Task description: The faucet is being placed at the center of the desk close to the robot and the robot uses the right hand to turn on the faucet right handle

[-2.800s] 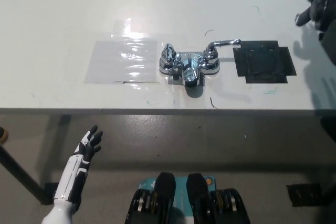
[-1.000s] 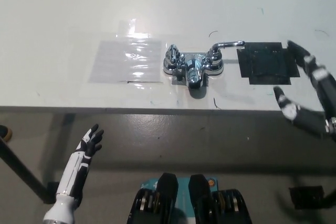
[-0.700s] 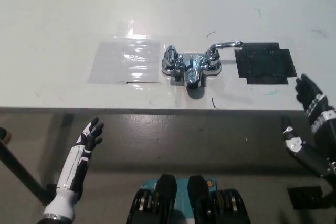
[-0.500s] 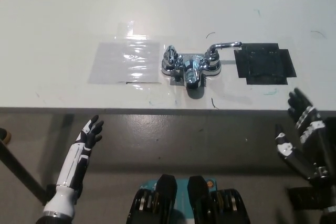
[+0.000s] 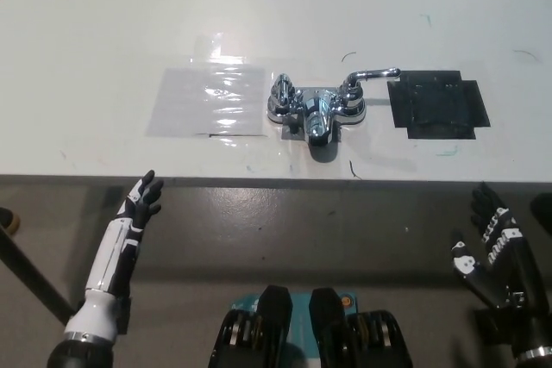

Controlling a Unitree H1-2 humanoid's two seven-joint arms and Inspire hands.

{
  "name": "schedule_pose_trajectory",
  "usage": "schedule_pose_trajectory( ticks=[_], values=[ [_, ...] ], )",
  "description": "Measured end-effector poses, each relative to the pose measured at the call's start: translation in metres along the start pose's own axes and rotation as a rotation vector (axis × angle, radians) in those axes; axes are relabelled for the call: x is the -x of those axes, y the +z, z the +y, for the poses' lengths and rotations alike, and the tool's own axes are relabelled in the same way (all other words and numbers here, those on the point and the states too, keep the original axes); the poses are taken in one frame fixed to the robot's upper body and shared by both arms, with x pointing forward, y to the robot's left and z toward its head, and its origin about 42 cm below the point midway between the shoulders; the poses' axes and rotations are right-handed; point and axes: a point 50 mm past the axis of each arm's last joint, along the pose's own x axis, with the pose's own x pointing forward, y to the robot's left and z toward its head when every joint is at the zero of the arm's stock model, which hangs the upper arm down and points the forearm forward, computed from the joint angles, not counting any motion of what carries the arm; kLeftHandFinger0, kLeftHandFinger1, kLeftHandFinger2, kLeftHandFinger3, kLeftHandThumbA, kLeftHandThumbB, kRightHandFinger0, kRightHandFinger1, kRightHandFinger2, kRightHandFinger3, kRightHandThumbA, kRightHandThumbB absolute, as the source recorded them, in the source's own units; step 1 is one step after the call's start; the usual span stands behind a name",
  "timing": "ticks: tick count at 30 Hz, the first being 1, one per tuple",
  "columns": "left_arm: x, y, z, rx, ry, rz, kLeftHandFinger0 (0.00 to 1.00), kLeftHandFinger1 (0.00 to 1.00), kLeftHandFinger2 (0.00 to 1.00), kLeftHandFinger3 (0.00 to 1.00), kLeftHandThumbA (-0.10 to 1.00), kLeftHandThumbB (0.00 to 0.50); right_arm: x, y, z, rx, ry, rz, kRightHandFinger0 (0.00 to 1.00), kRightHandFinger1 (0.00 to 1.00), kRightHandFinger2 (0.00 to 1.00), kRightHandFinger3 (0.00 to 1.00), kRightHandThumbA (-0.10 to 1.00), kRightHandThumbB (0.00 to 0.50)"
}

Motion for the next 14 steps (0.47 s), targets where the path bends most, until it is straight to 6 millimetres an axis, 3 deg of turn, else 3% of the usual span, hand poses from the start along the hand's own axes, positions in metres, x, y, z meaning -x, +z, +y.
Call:
schedule_pose_trajectory(
  ticks=[2, 10, 14],
  values=[
    [0.002, 0.000, 0.000, -0.001, 0.001, 0.002, 1.00, 1.00, 1.00, 1.00, 1.00, 0.086, 0.001, -0.004, 0.002, -0.001, 0.011, 0.013, 1.00, 1.00, 1.00, 1.00, 0.35, 0.146],
    [0.014, -0.006, -0.001, -0.001, -0.003, 0.029, 1.00, 1.00, 1.00, 1.00, 1.00, 0.055, 0.009, -0.015, 0.003, 0.055, 0.061, 0.062, 1.00, 1.00, 1.00, 1.00, 0.36, 0.134],
    [0.028, -0.011, -0.003, 0.001, -0.017, 0.059, 1.00, 1.00, 1.00, 1.00, 1.00, 0.060, 0.025, -0.025, 0.002, 0.087, 0.081, 0.107, 1.00, 1.00, 1.00, 1.00, 0.36, 0.138]
  ],
)
